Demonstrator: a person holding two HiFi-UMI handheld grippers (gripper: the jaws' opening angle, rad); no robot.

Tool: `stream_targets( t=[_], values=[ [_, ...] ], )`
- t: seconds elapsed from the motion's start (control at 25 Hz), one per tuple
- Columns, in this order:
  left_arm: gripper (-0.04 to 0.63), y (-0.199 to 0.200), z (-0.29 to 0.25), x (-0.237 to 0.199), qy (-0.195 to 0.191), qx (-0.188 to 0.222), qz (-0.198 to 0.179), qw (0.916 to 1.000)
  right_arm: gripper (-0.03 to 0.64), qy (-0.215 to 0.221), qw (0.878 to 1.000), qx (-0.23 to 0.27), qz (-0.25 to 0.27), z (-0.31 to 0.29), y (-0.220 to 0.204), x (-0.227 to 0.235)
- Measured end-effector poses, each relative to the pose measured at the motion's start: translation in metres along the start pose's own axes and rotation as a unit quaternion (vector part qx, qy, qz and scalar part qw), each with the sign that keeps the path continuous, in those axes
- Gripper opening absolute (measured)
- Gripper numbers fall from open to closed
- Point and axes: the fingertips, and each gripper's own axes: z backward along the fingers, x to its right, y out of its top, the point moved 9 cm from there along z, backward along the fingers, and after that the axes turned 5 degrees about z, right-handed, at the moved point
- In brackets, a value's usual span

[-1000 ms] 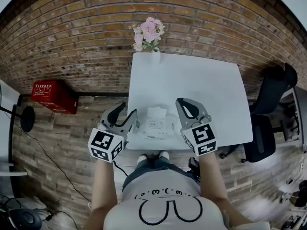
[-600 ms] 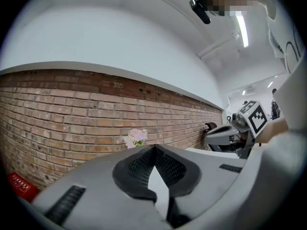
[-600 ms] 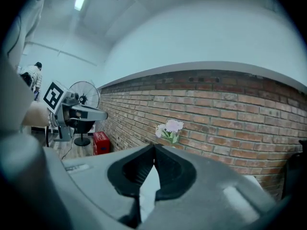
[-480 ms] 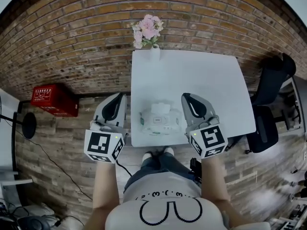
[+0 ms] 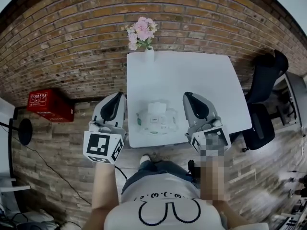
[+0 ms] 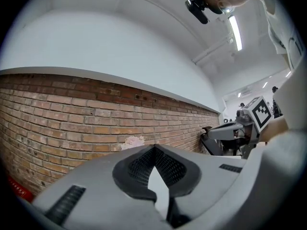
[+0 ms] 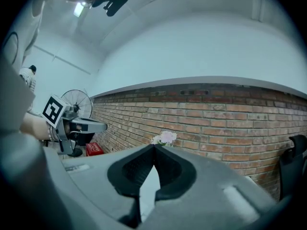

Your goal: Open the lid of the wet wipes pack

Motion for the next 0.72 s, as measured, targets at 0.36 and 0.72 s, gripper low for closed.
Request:
stream_targets(
  t=[0.36, 0.72],
  values=[
    [-0.002, 0.008, 0.007, 0.015, 0.024, 0.009, 0.002, 0.9997, -0.002, 0.018, 1.000, -0.007, 0.020, 0.008, 0.007, 0.005],
    [-0.002, 0.014, 0.010, 0.022, 0.036, 0.006, -0.002, 0.9993, -0.002, 0.032, 0.999, 0.001, 0.014, 0.016, 0.006, 0.013]
  ],
)
